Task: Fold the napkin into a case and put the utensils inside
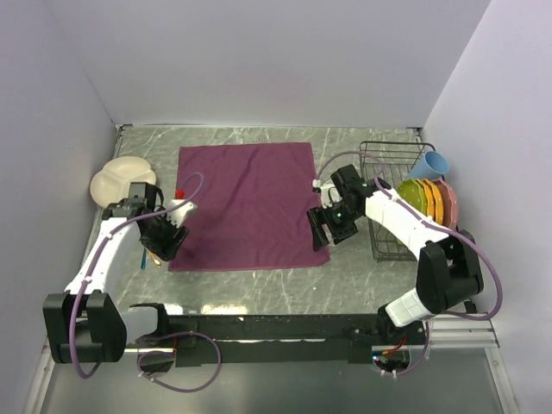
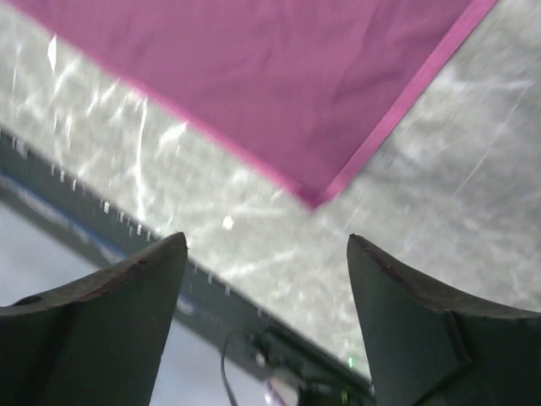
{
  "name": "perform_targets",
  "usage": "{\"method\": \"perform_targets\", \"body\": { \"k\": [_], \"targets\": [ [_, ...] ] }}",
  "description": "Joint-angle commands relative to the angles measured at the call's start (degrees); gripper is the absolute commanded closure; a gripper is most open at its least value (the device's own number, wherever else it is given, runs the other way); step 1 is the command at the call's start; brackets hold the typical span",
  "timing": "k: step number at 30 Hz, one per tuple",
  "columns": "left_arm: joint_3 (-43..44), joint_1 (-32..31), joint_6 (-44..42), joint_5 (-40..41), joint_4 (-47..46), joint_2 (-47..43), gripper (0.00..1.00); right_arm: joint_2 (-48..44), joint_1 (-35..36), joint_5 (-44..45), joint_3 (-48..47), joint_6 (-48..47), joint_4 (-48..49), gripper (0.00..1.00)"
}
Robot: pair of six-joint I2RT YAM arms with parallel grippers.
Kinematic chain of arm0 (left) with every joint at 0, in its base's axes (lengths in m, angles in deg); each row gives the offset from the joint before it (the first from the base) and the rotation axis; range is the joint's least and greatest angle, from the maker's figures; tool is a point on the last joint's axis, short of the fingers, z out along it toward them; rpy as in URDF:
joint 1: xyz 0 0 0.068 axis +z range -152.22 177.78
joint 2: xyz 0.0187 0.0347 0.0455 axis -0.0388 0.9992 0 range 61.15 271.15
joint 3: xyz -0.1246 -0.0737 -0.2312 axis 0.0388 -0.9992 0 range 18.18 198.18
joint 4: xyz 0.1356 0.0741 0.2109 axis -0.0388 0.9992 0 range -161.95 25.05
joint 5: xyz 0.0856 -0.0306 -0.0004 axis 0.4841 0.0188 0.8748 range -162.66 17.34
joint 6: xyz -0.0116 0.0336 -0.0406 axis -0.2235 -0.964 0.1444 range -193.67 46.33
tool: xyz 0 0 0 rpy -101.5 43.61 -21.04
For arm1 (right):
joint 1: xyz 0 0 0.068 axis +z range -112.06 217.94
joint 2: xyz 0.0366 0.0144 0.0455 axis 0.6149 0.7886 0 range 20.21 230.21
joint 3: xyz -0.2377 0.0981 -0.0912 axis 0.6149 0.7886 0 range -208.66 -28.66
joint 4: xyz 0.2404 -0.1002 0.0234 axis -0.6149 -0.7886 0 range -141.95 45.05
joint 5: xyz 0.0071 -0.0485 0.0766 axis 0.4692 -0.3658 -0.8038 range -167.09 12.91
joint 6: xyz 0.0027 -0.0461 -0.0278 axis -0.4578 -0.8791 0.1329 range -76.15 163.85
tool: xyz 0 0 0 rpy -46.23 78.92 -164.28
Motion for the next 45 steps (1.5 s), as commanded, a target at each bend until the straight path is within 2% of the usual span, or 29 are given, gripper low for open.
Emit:
{"method": "perform_targets", "body": {
  "k": [1, 5, 9, 12, 17, 20, 22, 25, 27, 28, 30, 34, 37, 39, 45],
  "targets": [
    [5.9, 0.4, -0.5, -4.3, 1.6, -0.9, 0.36, -1.1, -0.4, -2.4, -7.3, -6.3, -10.1, 0.13],
    [10.6, 0.4, 5.5, -7.2, -3.0, 5.6, 0.38, 4.7, -0.3, 0.8, -15.4, -4.6, -2.1, 0.22],
    [17.7, 0.4, 10.1, -11.1, -5.5, 16.1, 0.42, 16.9, -0.4, 2.8, -24.0, -3.6, 1.5, 0.39],
    [22.7, 0.5, 13.8, -10.9, -9.2, 23.1, 0.43, 24.3, -0.5, 3.5, -30.1, -2.5, 2.8, 0.41],
    [37.7, 1.8, 21.9, -13.1, -12.3, 34.3, 0.35, 31.6, -2.4, 3.4, -41.1, -0.4, 4.4, 0.4],
    [43.8, 1.9, 27.9, -10.0, -18.1, 38.6, 0.3, 32.8, -3.9, 6.6, -43.9, 1.6, 10.0, 0.34],
    [48.8, 1.9, 30.2, -6.5, -20.4, 42.7, 0.3, 34.1, -4.9, 9.1, -46.1, 2.3, 12.4, 0.33],
    [56.9, 2.1, 34.2, -2.7, -21.7, 49.5, 0.31, 39.4, -6.3, 11.6, -57.0, 6.7, 13.8, 0.32],
    [60.5, 2.6, 34.8, -1.9, -22.5, 54.0, 0.32, 43.4, -6.5, 15.6, -60.5, 9.5, 15.8, 0.32],
    [63.4, 2.8, 37.7, -1.1, -22.7, 55.3, 0.33, 44.5, -6.5, 17.1, -62.9, 10.3, 16.7, 0.32],
    [66.0, 3.2, 38.5, -0.3, -23.8, 58.7, 0.33, 47.8, -6.6, 20.0, -65.2, 12.0, 19.6, 0.33],
    [70.0, 3.6, 40.7, 2.2, -26.5, 62.6, 0.34, 52.7, -7.3, 20.0, -69.4, 14.6, 25.1, 0.31],
    [72.8, 4.0, 42.6, 2.7, -27.0, 65.9, 0.35, 56.0, -7.6, 20.5, -75.1, 16.1, 23.9, 0.3],
    [74.6, 4.3, 43.0, 3.0, -27.1, 68.4, 0.36, 58.0, -7.8, 20.2, -76.5, 16.2, 23.2, 0.29],
    [79.7, 4.8, 42.9, 3.1, -27.1, 74.7, 0.43, 56.2, -8.1, 18.8, -70.6, 16.2, 24.8, 0.27]
  ]
}}
